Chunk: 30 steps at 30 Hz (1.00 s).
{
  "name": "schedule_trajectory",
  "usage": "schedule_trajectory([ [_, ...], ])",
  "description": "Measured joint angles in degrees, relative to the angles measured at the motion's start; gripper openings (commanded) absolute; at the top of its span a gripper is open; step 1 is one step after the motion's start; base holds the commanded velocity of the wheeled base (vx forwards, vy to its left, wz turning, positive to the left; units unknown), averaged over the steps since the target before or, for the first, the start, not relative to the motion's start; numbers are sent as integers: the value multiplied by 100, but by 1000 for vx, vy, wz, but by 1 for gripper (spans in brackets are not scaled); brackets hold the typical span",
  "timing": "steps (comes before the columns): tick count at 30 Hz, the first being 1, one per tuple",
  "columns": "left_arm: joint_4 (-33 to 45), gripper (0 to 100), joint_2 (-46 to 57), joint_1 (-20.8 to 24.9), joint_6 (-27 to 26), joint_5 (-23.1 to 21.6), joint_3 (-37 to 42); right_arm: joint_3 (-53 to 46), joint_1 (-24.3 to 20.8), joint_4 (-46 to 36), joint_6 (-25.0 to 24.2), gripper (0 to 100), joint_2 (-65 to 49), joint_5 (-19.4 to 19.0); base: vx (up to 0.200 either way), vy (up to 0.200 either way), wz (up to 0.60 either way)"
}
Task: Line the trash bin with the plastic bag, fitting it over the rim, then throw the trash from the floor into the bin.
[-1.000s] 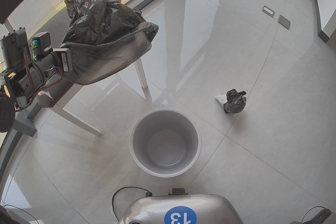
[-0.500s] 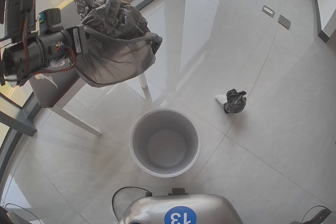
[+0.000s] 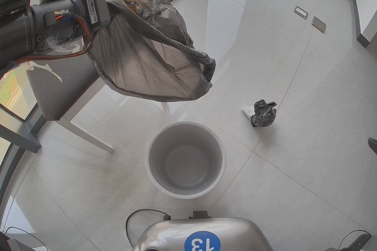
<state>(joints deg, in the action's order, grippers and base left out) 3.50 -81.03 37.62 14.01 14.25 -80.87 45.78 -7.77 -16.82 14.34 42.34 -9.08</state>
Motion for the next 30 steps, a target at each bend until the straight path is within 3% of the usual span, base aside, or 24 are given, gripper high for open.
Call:
schedule_trajectory([
  [3, 11, 0, 0, 149, 90, 2, -18, -317, -179, 730, -24, 100, 199, 5, 0, 0, 0],
  [11, 49, 0, 33, 584, 211, 9, -143, -571, -1078, 1740, -446, 100, 1006, -66, 0, 0, 0],
  [19, 222, 0, 85, 1143, 364, 9, -653, -661, -1488, 1972, -519, 100, 1574, -318, 0, 0, 0],
  [30, 246, 0, 101, 1469, 490, 11, -761, -562, -1775, 2470, -523, 100, 2326, -347, 0, 0, 0],
])
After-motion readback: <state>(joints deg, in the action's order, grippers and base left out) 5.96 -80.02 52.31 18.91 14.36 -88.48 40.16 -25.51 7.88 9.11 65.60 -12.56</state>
